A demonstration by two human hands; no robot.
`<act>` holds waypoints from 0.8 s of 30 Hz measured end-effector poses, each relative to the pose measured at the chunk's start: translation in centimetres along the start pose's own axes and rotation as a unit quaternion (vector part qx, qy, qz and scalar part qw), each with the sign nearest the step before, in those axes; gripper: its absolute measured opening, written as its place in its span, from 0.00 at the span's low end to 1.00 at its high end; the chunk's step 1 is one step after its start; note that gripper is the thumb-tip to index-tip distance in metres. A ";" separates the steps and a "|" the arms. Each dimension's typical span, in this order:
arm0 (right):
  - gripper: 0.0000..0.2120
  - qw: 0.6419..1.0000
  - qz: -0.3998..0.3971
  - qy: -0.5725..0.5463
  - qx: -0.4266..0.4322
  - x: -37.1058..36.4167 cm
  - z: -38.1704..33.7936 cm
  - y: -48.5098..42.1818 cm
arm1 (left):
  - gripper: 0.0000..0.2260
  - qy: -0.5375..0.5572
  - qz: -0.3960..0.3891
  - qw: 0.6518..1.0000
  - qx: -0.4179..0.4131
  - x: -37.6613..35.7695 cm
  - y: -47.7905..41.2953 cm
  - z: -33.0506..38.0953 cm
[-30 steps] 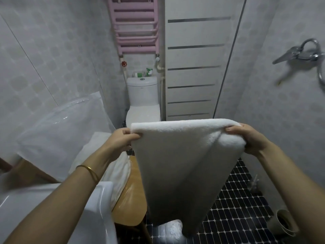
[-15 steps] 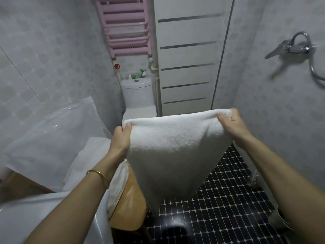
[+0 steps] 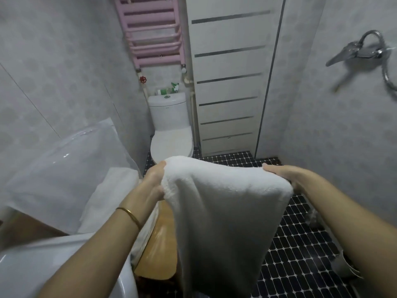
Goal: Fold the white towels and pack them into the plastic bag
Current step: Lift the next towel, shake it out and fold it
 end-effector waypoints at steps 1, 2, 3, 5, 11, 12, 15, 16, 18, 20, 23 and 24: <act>0.21 0.998 -0.038 -0.051 -0.022 -0.1 1.3 -0.4 | 0.17 0.029 -0.008 0.999 0.013 -0.9 0.2 -0.4; 0.21 0.994 -0.067 -0.085 -0.021 0.0 2.1 -0.7 | 0.17 0.047 -0.010 0.999 0.021 -1.5 0.2 -0.6; 0.21 0.990 -0.098 -0.105 -0.009 -0.2 2.6 -0.8 | 0.17 0.053 -0.003 0.998 0.021 -1.8 0.2 -0.7; 0.21 0.980 -0.146 -0.132 0.015 -1.1 3.7 -1.1 | 0.16 0.051 0.003 0.999 0.008 -2.3 0.2 -0.5; 0.18 0.983 0.022 -0.108 0.144 -1.2 3.1 -1.4 | 0.21 0.016 0.023 0.998 0.054 -1.0 0.2 -1.3; 0.16 0.978 0.081 -0.084 0.174 -0.6 2.5 -0.9 | 0.23 0.034 0.012 0.996 0.077 -0.7 0.4 -1.5; 0.07 0.955 0.192 -0.002 0.225 0.2 0.7 0.5 | 0.09 0.026 -0.056 0.996 0.068 0.2 1.1 -0.5; 0.05 0.951 0.202 0.021 0.232 0.2 0.2 0.7 | 0.05 0.012 -0.058 0.997 0.055 0.9 1.1 -0.4; 0.04 0.942 0.215 0.067 0.249 -0.1 -1.0 1.3 | 0.09 -0.050 -0.033 0.998 0.002 2.4 0.7 0.0; 0.06 0.933 0.219 0.091 0.273 -0.4 -2.3 2.2 | 0.20 -0.178 -0.002 0.981 -0.080 3.8 0.0 1.0; 0.04 0.920 0.222 0.127 0.298 -0.7 -3.9 3.7 | 0.30 -0.379 0.017 0.911 -0.161 4.7 -0.9 1.8; 0.03 0.919 0.213 0.139 0.303 -0.8 -4.2 4.1 | 0.30 -0.407 0.023 0.897 -0.172 5.0 -1.3 1.7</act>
Point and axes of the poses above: each hand's wrist, its own y-axis away from the middle knuckle, its own x-axis out of the back of the hand, z = x × y, the point moved 10 cm from there along -y, towards the middle knuckle, and after that the axes turned 12 degrees about -x, right-handed, at the moved point
